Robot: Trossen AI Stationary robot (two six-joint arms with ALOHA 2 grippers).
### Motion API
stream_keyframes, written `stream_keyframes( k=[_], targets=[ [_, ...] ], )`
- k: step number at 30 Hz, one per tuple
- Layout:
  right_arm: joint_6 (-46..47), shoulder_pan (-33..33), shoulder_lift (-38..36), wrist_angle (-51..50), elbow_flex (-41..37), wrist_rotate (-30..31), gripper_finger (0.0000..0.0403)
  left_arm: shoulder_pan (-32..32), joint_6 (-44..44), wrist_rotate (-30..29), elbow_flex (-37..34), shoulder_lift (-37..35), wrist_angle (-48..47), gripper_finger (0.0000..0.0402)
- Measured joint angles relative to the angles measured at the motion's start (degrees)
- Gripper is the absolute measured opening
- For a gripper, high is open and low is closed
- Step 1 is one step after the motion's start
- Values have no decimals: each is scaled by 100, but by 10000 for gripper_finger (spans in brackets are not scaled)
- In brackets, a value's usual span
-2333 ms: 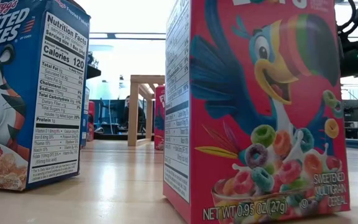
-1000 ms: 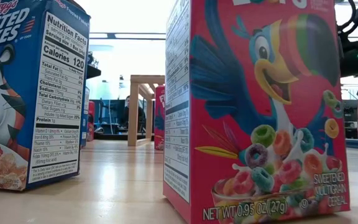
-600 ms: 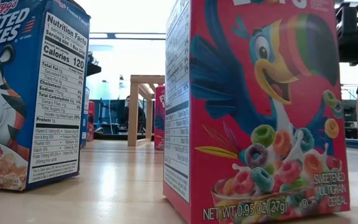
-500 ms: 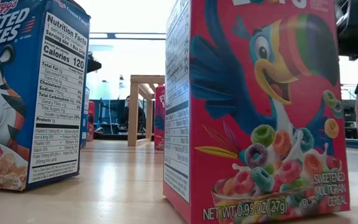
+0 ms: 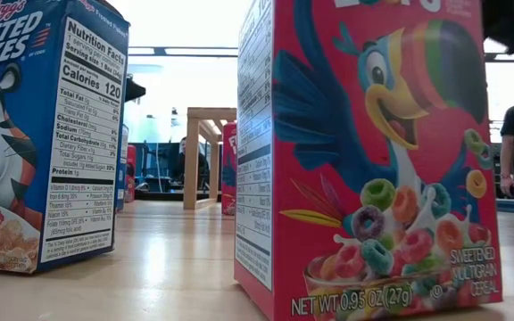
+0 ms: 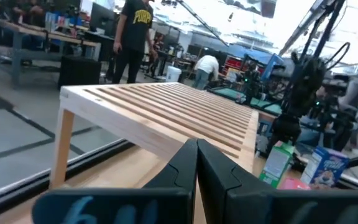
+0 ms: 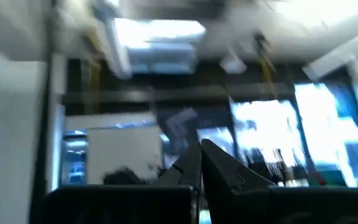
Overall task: Stack cereal on shelf
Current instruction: Put the middle right blue cereal box on the shelf
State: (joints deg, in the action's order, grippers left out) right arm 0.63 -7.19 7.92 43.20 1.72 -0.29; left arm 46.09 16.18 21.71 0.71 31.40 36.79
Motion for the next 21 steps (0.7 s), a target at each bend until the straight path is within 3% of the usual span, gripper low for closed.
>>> stream_keyframes(
  k=[3, 5, 7, 10, 13, 21],
  targets=[
    [-94, 13, -2, 720, 22, -349, 0, 0, -129, -22, 0, 24, -3, 3],
    [9, 9, -4, 550, 171, -457, 0, 0, -130, -123, 0, 26, -2, 3],
    [105, 11, -3, -438, 464, -432, 0, 1, -133, -256, 1, 34, -4, 3],
    [274, 11, 175, -2254, 1063, 274, 1, 2, -158, -304, 1, 35, -8, 5],
    [343, 14, 674, -3505, 1651, 540, 15, 2, -186, -313, 1, 41, -21, 5],
    [1056, 295, 2736, -6124, 3144, 970, 145, 2, -495, -381, 0, 48, -86, 5]
  ],
)
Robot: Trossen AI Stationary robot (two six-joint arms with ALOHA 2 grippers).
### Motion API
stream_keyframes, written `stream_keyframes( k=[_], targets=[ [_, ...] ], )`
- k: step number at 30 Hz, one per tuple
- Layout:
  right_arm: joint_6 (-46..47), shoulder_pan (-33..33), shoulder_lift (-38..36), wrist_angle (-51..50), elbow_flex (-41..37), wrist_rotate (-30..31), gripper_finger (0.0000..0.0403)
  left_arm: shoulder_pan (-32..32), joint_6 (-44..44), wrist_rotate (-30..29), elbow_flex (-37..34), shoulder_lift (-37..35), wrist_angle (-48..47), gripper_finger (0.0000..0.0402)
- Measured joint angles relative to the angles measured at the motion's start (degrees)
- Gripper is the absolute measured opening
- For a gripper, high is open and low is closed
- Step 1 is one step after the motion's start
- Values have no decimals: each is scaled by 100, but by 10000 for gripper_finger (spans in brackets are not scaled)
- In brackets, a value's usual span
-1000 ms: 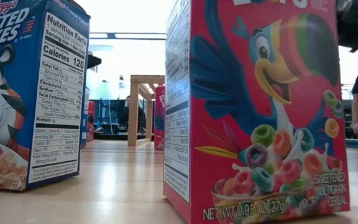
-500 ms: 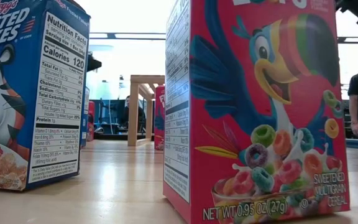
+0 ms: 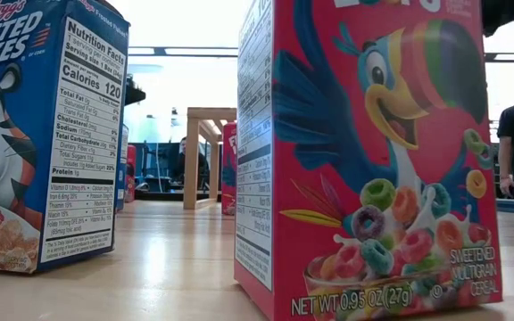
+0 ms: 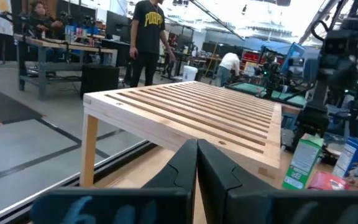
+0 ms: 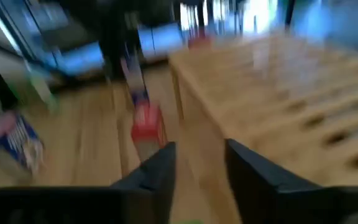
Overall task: Stack cereal on shelf
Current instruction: Put the middle right blue cereal box on the shelf
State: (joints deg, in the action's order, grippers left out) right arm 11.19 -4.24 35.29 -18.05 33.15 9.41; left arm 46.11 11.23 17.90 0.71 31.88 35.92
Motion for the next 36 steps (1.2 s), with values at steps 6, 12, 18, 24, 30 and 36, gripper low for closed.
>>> stream_keyframes(
  k=[6, 12, 18, 24, 30, 36],
  targets=[
    [792, 351, 1145, -1444, 945, 381, 238, 0, -42, -17, 0, 0, -14, 5],
    [1487, 672, 1973, -2761, 1794, 454, 259, 0, -42, -17, 0, 0, -39, 5],
    [3028, 1255, 2525, -4600, 2928, 210, 259, 0, -59, -17, 2, 0, -53, 5],
    [5619, 2580, 2833, -5624, 3171, -145, 259, 0, -46, -14, 0, 0, -162, 5],
    [7879, 3857, 3239, -5988, 3171, -211, 259, 0, -40, -14, 0, 9, -186, 5],
    [9204, 4529, 3596, -6270, 3169, -671, 259, 0, -40, -12, 0, 9, -183, 5]
  ],
)
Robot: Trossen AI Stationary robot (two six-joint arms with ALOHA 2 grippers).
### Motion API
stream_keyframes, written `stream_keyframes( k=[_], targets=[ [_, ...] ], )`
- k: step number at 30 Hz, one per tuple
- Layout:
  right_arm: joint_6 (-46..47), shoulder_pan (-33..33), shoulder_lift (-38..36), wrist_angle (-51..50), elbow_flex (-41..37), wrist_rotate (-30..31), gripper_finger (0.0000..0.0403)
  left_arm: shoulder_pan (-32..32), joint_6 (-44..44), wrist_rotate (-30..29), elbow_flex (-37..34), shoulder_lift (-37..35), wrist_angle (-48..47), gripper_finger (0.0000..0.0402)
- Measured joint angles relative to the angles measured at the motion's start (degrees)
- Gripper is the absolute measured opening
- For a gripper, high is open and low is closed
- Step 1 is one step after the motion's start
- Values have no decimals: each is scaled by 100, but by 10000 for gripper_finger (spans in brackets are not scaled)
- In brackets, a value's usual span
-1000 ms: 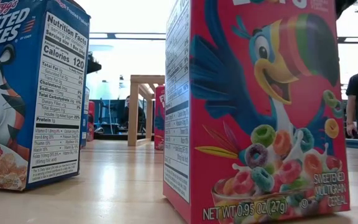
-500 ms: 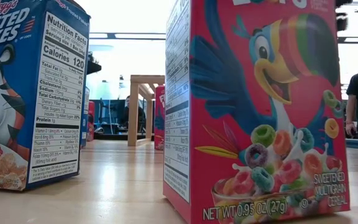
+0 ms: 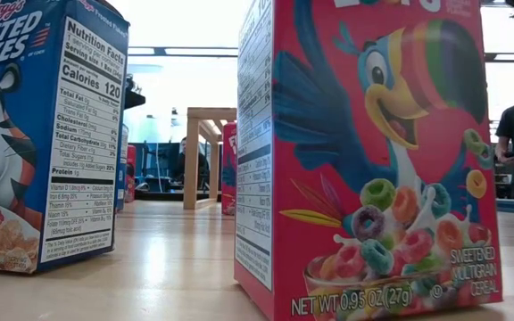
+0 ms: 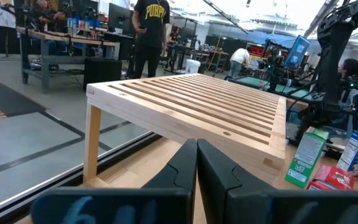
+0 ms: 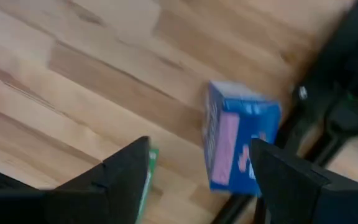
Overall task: Stack cereal on shelf
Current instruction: Put the middle right blue cereal box on the shelf
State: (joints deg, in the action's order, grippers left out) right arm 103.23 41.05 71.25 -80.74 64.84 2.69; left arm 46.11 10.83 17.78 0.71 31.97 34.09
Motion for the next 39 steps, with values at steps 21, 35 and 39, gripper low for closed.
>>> stream_keyframes(
  k=[21, 35, 39],
  targets=[
    [1040, 394, 69, -499, -5, -99, 275, 0, 2, 165, 1, 0, -2, 5],
    [1138, 493, 340, -445, -11, -183, 275, -1, 6, 374, 2, 0, -66, 5],
    [1135, 493, 514, -429, -11, -259, 275, 0, 7, 374, 2, 0, -66, 5]
  ],
)
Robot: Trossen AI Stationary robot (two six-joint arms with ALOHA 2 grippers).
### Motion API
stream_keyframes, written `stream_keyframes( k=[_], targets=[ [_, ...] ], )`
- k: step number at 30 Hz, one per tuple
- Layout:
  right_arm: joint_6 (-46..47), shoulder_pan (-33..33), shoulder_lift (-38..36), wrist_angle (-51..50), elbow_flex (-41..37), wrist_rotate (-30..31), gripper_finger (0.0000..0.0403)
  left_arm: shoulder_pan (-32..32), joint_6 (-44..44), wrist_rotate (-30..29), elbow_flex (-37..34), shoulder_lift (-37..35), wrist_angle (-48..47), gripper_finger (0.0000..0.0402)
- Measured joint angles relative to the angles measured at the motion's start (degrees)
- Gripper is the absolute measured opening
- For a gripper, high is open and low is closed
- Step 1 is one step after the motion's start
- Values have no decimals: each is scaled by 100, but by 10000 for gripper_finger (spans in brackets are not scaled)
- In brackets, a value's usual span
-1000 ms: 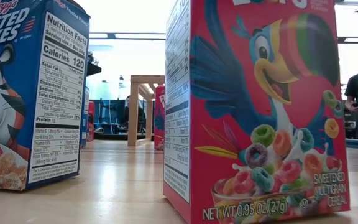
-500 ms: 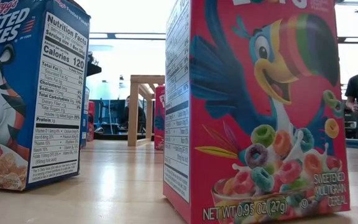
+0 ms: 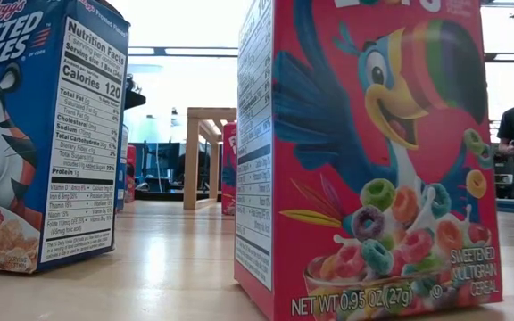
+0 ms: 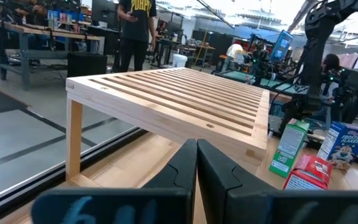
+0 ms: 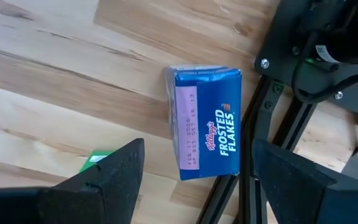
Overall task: Stack cereal on shelf
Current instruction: Put the middle right blue cereal box on the shelf
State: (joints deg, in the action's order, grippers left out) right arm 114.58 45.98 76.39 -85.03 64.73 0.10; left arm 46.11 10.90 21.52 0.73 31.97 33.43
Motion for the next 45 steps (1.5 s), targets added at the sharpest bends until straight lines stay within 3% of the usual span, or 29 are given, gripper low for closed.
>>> stream_keyframes(
  k=[10, 22, 33, 37, 45],
  targets=[
    [28, 0, 330, -155, 1, -337, 275, 0, 0, 0, 0, 0, 2, 5],
    [132, -9, 462, -51, -152, -233, 275, 0, 0, 0, -1, 0, 4, 5],
    [91, -64, 257, 1590, -1364, -389, 272, -2, 7, 0, -1, 2, -5, 5],
    [46, -61, 259, 1890, -1392, -308, 247, -2, 4, -2, -2, 2, -7, 5],
    [-154, -144, 257, 1974, -1346, -210, 157, -2, 2, -2, 0, 0, -11, 5]
  ],
)
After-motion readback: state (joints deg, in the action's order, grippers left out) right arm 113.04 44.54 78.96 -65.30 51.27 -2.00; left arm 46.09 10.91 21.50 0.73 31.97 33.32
